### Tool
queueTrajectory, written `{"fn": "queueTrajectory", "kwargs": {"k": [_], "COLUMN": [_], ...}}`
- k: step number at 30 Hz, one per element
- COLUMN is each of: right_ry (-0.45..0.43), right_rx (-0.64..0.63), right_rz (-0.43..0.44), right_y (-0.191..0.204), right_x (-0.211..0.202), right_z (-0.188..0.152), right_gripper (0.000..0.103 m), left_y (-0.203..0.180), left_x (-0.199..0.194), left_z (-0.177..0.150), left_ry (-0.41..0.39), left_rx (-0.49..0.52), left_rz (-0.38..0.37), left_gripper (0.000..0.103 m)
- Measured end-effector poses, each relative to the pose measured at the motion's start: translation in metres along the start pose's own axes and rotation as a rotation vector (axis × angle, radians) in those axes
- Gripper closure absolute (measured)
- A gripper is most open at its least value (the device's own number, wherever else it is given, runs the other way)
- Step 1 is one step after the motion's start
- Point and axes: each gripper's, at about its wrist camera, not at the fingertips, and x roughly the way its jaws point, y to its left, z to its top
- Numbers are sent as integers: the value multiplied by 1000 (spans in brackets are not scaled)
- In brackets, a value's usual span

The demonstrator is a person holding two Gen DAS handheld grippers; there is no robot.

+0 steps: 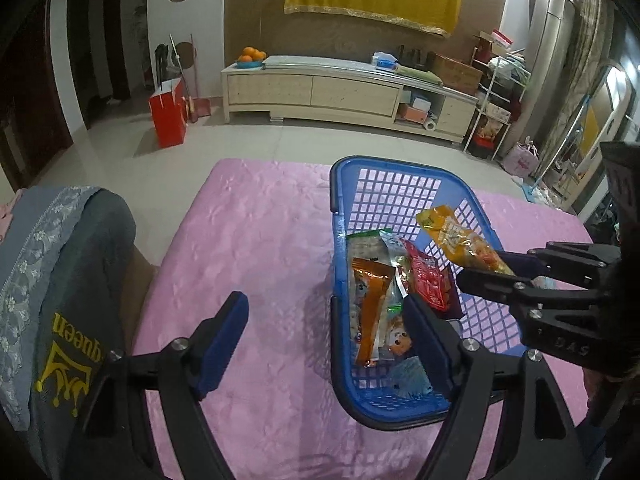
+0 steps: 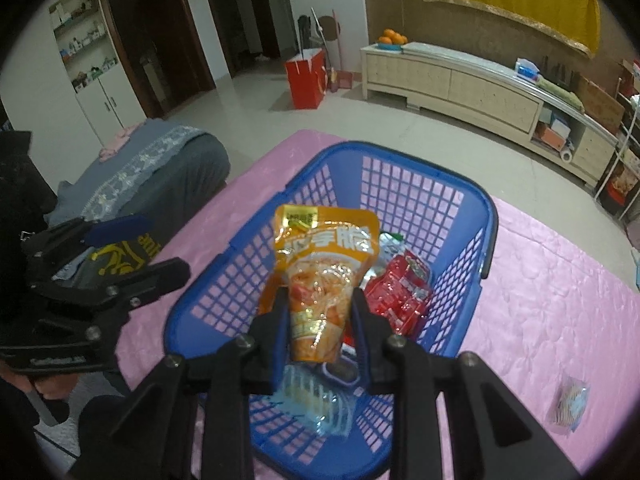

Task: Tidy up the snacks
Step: 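Open the left tool over the basket while the right tool lowers and releases its bag, then move the right tool to the small clear bag on the bed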

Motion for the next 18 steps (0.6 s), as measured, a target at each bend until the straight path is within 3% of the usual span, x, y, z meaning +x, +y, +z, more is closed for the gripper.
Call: {"fn": "queueTrajectory", "kwargs": {"k": [2, 4, 6, 7, 18], "right_ry": [2, 4, -18, -26, -32], "right_rx": [1, -11, -27, -28, -9], "right_rz": [-15, -20, -31, -43, -59], "right_y": [-1, 0, 2, 2, -1], "right_x": [5, 10, 12, 11, -34], "right_z": [2, 5, 5, 4, -16], "right_gripper": [67, 51, 19, 16, 13], "left_y": [0, 3, 5, 4, -18], "left_x": [1, 2, 2, 1, -38], "left_z": [-1, -2, -2, -2, -11], "left_ry": [1, 4, 5, 6, -27], "left_rx": [-1, -5, -10, -12, 26], "left_rz": [1, 1, 6, 8, -4], "left_gripper": [25, 25, 25, 25, 25]}}
